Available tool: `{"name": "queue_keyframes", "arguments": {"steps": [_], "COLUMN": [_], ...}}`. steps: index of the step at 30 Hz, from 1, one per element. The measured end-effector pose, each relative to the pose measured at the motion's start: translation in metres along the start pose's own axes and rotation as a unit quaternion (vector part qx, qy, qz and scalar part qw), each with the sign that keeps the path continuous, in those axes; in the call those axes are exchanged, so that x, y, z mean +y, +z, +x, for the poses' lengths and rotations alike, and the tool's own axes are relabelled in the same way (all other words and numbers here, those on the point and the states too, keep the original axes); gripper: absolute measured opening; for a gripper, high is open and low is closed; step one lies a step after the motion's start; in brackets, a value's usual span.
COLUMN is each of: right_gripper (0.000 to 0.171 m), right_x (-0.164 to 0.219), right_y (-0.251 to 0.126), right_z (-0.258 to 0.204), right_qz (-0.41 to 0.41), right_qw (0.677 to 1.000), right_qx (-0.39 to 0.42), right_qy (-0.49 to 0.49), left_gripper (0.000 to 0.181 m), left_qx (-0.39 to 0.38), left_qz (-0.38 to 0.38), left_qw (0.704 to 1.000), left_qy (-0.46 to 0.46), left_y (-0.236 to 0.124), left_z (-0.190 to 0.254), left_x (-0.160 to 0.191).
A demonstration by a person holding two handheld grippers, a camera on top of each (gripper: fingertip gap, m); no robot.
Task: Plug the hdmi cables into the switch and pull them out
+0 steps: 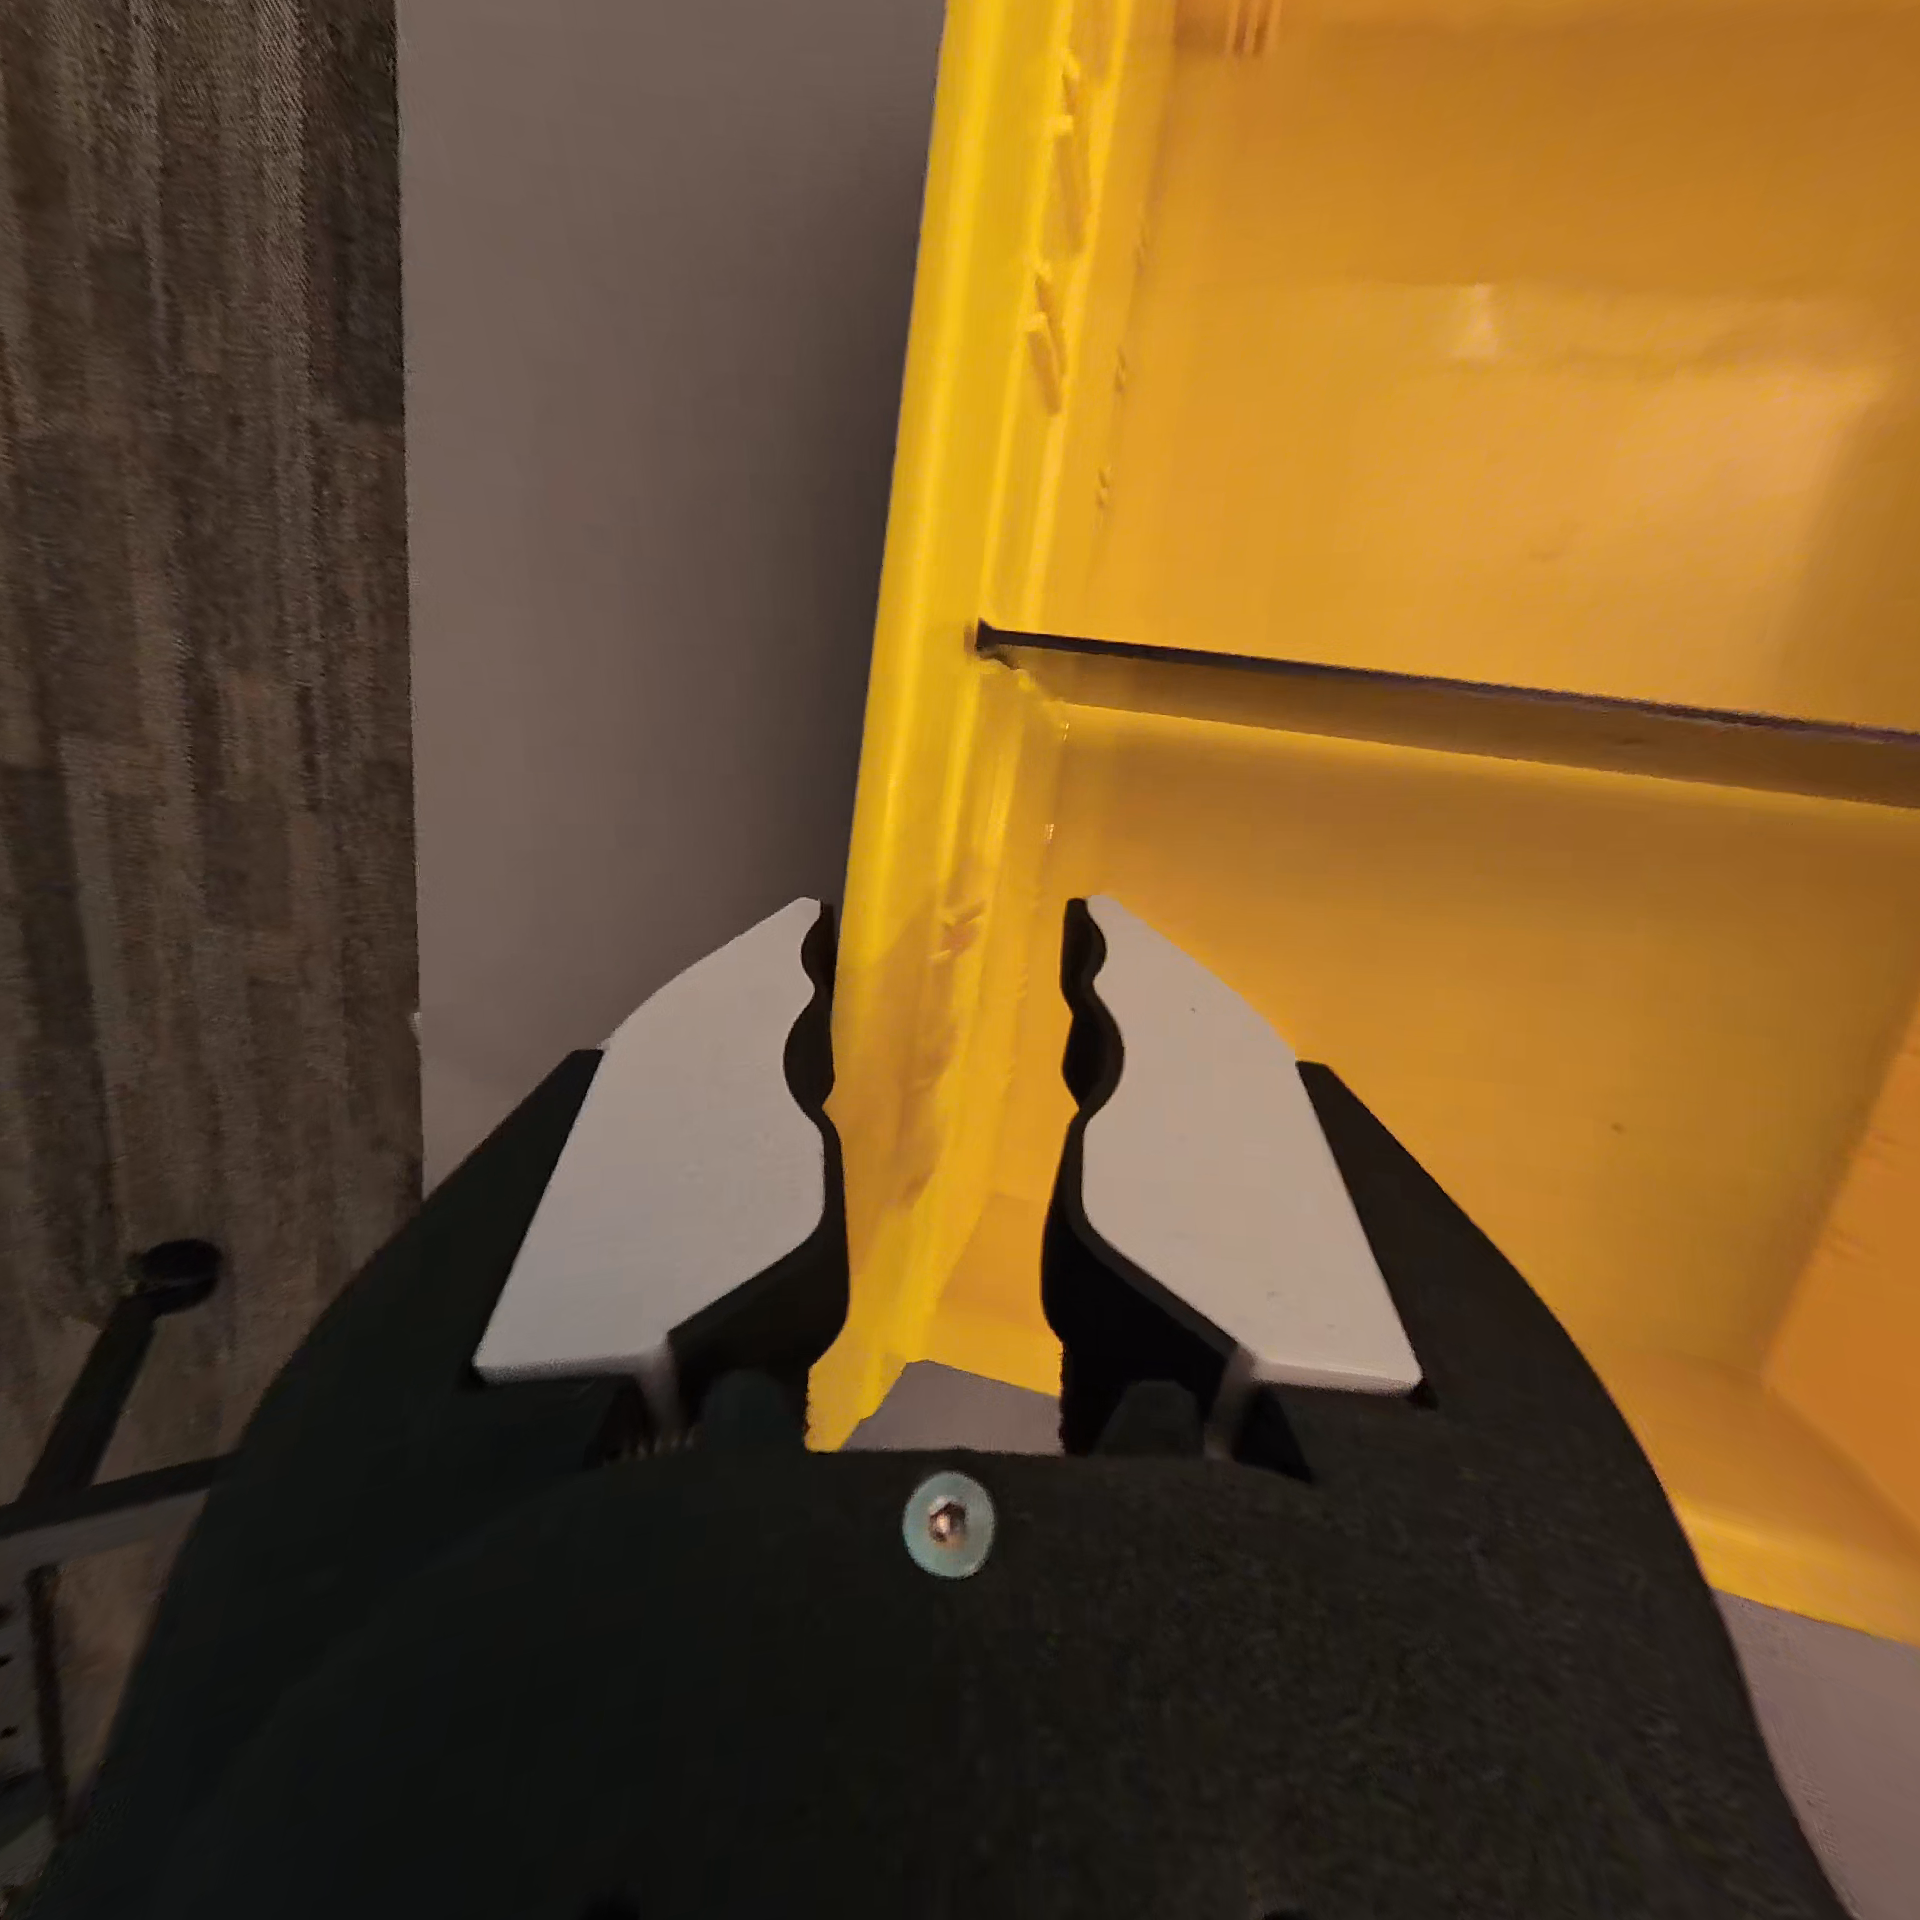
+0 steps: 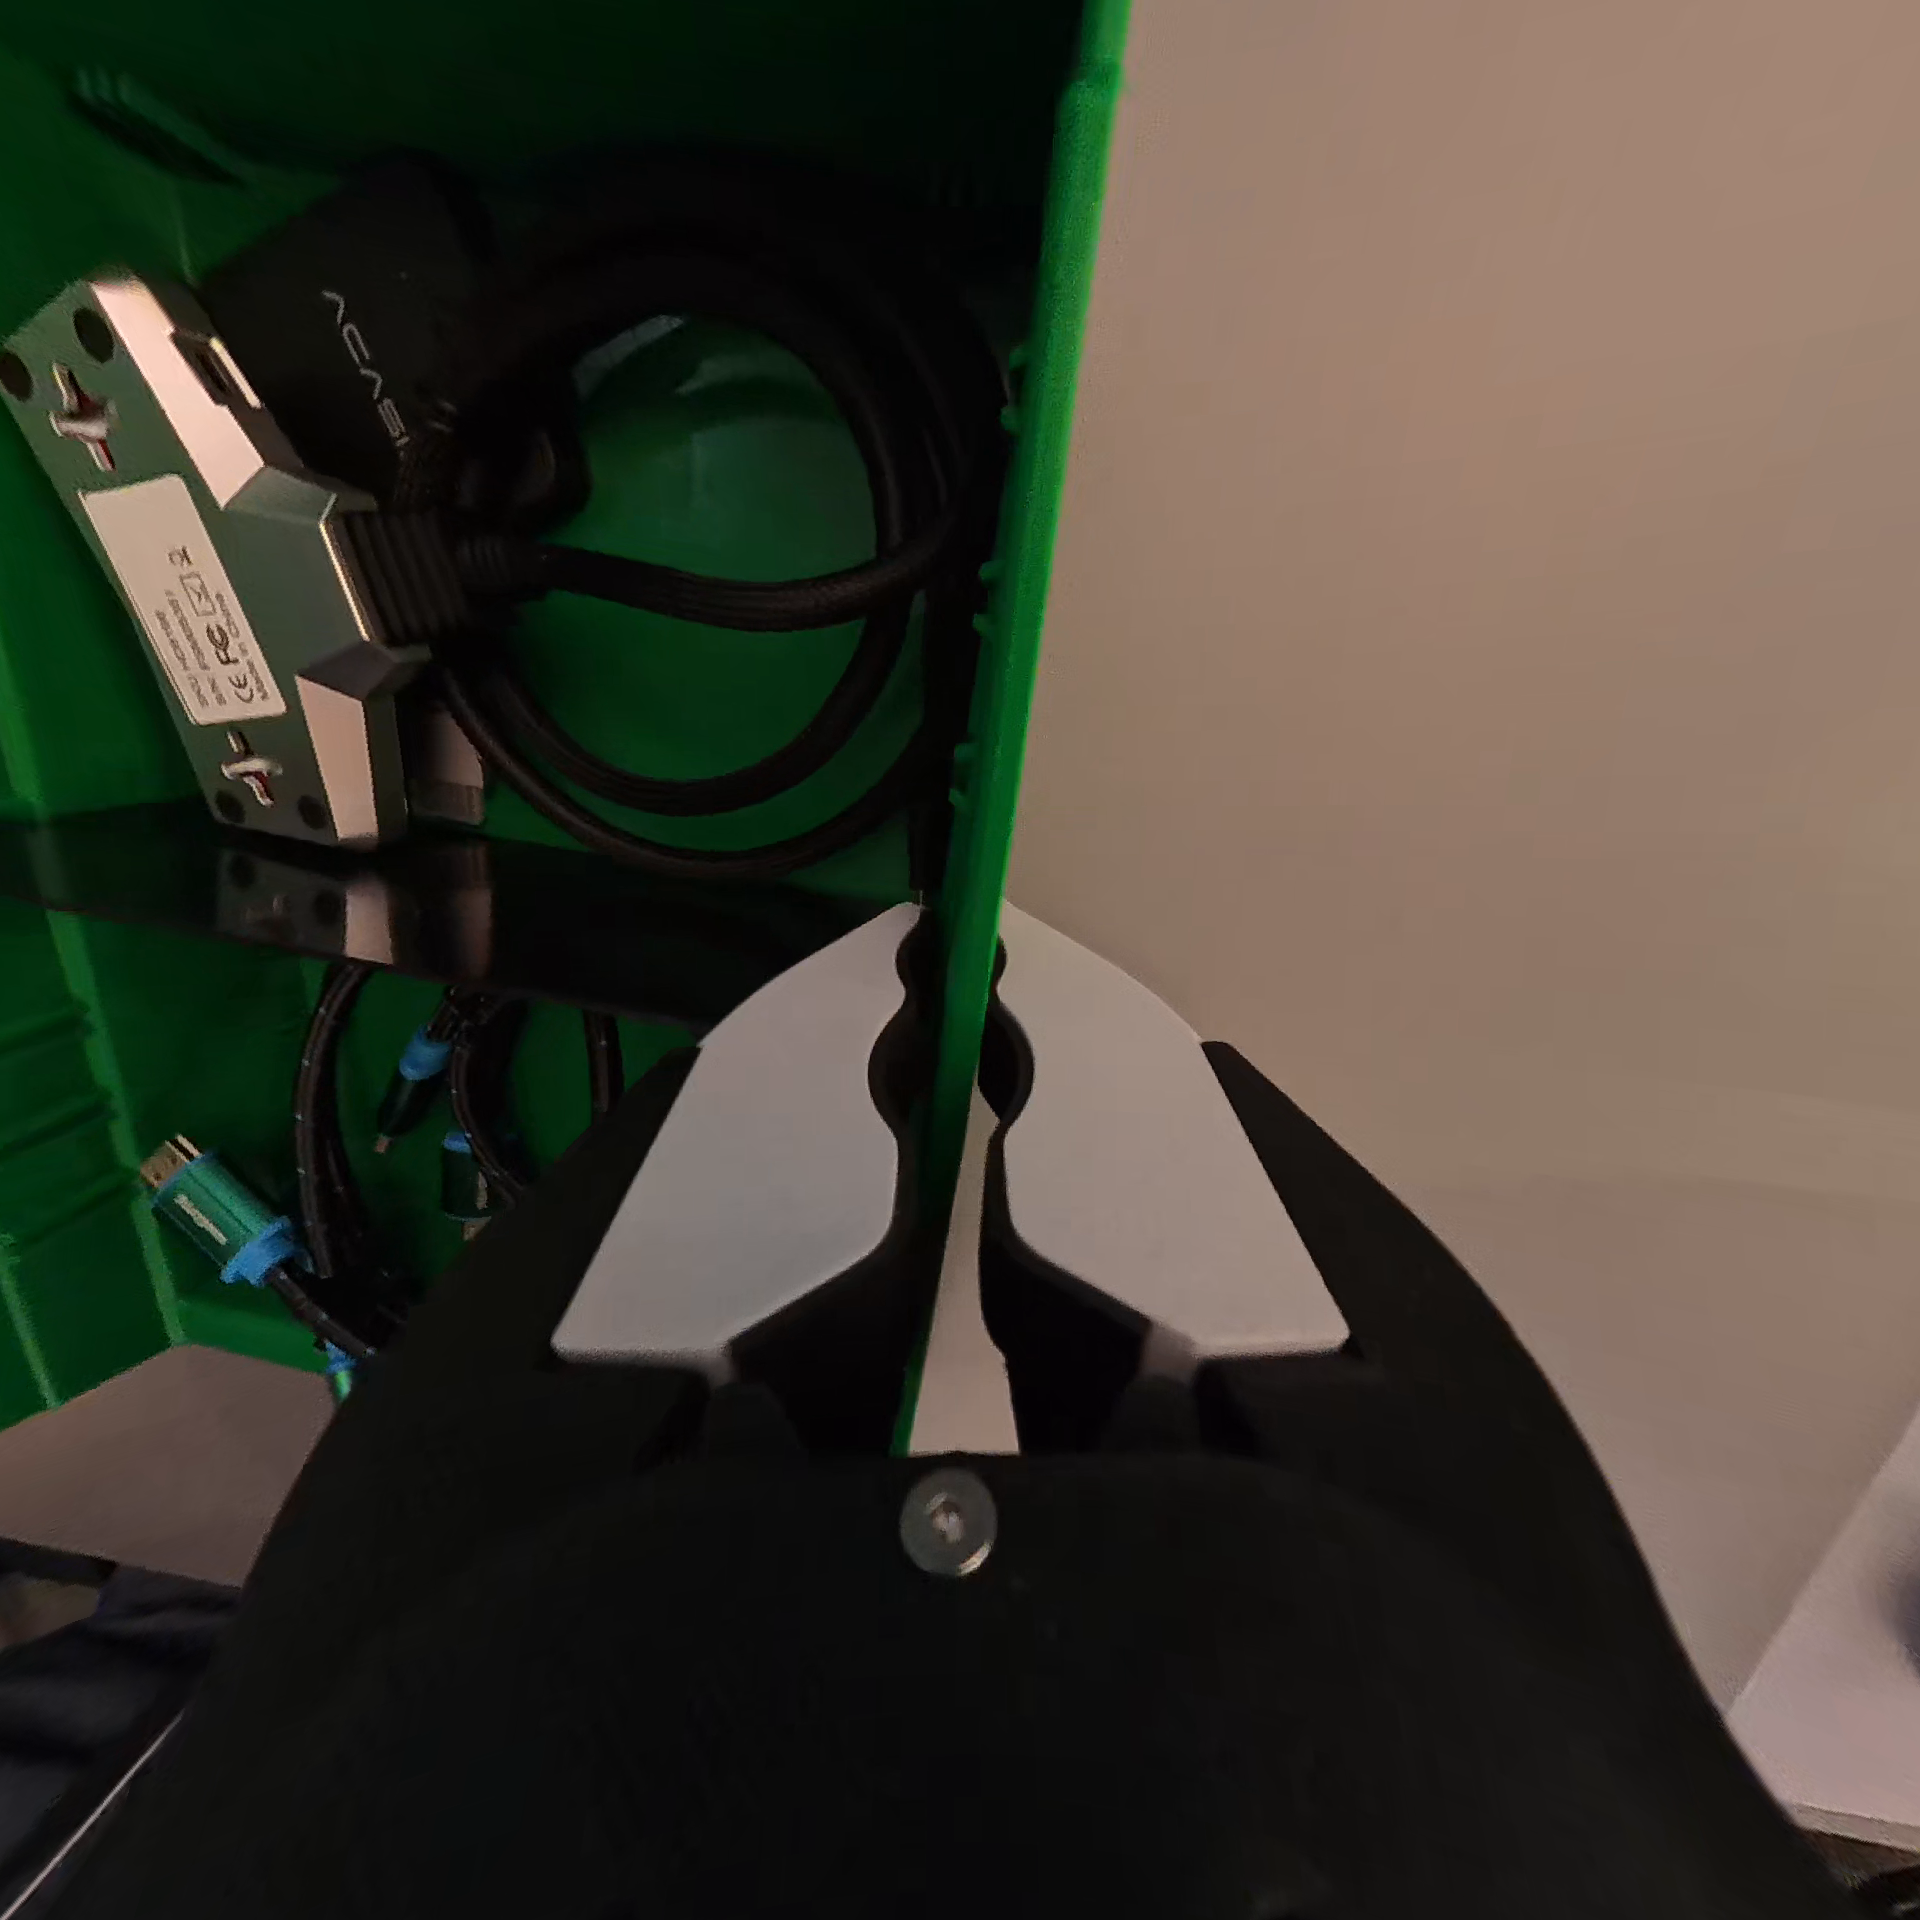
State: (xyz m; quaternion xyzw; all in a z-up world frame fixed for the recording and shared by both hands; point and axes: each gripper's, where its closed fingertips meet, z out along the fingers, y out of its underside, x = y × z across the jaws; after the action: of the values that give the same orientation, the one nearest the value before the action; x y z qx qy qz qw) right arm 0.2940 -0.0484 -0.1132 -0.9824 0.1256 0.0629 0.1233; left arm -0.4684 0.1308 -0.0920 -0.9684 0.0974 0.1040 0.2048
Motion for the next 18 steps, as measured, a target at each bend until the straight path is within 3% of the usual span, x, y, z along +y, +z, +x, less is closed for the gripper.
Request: {"name": "queue_keyframes", "arguments": {"steps": [11, 18], "right_gripper": [0.008, 0.011], "right_x": [-0.018, -0.033], "right_y": [0.013, 0.022], "right_z": [-0.055, -0.092], "right_qz": [-0.006, 0.009], "right_qw": [0.999, 0.998], "right_qx": [-0.044, -0.066], "right_qy": [0.004, -0.003], "left_gripper": [0.025, 0.019], "left_qx": [-0.032, 0.039], "left_qz": [0.007, -0.016], "left_qw": [0.999, 0.993], "left_qy": [0.031, 0.115], "left_y": [0.000, -0.014], "left_z": [-0.001, 0.055], "left_x": [-0.002, 0.000]}}
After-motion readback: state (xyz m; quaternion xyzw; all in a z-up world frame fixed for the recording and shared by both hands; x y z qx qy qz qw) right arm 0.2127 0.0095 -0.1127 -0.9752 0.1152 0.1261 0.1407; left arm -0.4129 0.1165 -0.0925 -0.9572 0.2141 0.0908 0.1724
